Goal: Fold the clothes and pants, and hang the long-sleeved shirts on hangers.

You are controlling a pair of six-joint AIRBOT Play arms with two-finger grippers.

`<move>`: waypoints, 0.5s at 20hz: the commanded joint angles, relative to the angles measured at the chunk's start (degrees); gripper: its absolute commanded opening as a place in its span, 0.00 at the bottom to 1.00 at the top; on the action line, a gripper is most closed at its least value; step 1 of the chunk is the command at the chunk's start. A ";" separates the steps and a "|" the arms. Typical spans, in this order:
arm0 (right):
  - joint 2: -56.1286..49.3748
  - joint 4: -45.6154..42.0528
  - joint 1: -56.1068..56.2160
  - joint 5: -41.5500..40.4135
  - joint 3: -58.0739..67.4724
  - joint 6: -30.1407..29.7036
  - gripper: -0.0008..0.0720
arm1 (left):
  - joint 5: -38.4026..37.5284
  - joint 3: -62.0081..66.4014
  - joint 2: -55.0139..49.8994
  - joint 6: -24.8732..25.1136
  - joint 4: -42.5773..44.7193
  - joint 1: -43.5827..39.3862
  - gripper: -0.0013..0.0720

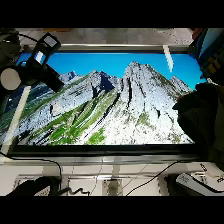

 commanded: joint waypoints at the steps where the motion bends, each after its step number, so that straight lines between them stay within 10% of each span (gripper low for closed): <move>1: 3.89 1.77 16.28 -0.02 0.02 -3.28 0.02 | 0.00 0.04 0.04 0.02 0.02 0.04 0.04; 7: 5.88 -38.51 40.46 -0.02 0.00 0.37 0.03 | 0.00 0.04 0.04 0.00 0.02 0.04 0.04; 10: 5.64 -40.22 41.51 -0.04 0.02 1.33 0.03 | 0.00 0.04 0.04 0.02 0.02 0.04 0.04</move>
